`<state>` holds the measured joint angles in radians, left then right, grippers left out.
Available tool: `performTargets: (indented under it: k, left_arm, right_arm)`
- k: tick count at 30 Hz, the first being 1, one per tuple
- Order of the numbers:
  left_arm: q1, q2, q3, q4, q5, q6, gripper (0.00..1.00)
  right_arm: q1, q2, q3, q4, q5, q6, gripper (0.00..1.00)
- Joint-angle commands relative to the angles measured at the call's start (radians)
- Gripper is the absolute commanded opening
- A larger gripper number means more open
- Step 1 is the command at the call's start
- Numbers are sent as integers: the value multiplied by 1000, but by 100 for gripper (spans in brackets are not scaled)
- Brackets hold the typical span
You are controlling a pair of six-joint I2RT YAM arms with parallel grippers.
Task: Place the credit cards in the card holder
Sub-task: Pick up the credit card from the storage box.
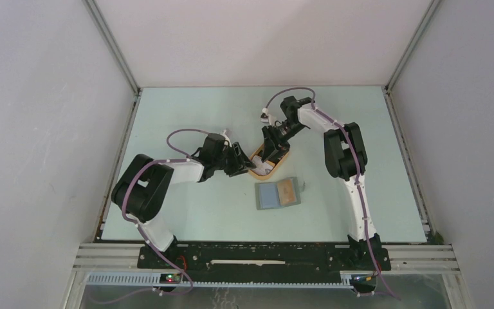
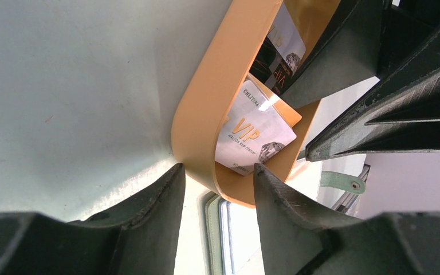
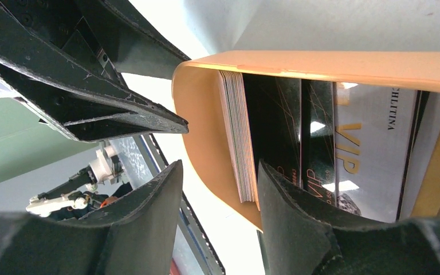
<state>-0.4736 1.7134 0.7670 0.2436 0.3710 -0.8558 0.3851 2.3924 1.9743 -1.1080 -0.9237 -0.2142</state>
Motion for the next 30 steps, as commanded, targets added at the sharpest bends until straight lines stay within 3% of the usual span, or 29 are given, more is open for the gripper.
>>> performTargets:
  k: [1, 7, 14, 30]
  left_arm:
    - [-3, 3, 43, 14, 16, 23, 52]
    - [-3, 3, 41, 16, 18, 23, 52]
    - [-3, 13, 46, 23, 30, 21, 52]
    - [-3, 20, 46, 26, 32, 21, 46]
  right_arm:
    - [13, 13, 45, -19, -27, -5, 59]
    - [23, 26, 55, -22, -5, -6, 57]
    - [38, 62, 104, -37, 52, -13, 64]
    - [101, 92, 80, -47, -47, -11, 64]
